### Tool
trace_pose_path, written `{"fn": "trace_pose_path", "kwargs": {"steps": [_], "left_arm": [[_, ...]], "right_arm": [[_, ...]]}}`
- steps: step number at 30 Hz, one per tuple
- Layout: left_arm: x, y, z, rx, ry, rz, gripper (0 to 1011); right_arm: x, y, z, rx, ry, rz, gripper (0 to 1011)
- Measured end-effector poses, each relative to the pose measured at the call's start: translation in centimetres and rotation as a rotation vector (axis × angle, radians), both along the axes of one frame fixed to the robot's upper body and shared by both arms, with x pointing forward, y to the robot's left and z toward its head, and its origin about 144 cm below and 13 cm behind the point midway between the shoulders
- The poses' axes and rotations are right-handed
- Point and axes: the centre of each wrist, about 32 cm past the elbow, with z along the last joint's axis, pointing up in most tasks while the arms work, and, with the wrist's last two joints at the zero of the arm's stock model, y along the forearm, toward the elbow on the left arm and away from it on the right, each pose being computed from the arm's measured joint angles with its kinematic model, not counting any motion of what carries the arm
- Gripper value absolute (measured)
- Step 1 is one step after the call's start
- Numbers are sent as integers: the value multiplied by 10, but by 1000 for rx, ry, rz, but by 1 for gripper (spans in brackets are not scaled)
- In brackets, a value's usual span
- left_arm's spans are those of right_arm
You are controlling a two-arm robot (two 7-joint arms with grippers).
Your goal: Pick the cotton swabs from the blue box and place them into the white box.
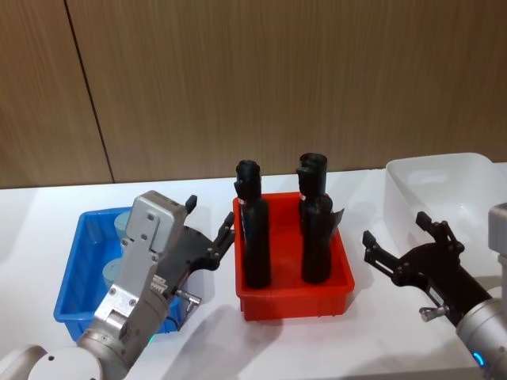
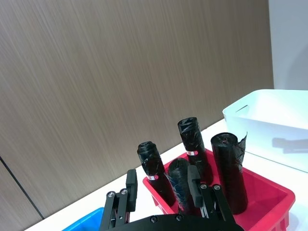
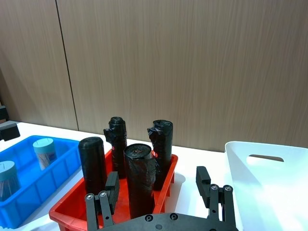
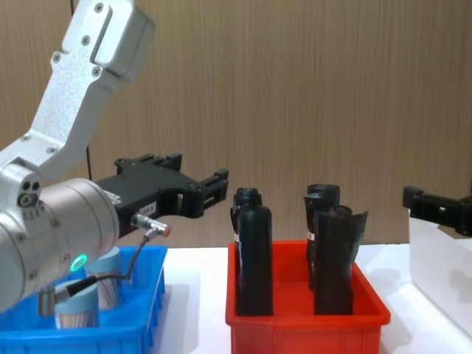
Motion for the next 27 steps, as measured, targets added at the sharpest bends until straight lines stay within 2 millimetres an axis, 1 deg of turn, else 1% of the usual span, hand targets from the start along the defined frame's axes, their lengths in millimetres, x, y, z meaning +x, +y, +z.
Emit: {"fn": "trace_pose_path", "kwargs": {"steps": [27], "left_arm": [[0,0,0,0,0,0,659]], "right_arm": [[0,0,0,0,0,0,1003]]}}
